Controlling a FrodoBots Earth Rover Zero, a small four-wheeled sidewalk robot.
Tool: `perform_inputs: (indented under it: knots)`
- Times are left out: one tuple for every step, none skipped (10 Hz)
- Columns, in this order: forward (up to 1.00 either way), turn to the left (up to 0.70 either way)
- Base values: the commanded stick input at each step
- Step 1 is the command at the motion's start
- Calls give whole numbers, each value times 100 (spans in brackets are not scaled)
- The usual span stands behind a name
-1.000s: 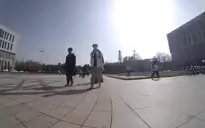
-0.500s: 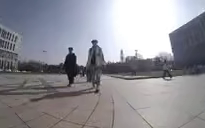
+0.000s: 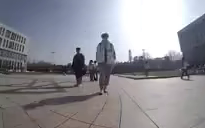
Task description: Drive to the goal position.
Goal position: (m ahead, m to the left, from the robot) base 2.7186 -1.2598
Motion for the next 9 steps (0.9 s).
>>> perform_inputs:
  knots:
    - [0, 0]
    - [0, 0]
    - [0, 0]
    - [0, 0]
    - [0, 0]
    - [0, 0]
    - [0, 0]
    - [0, 0]
    - [0, 0]
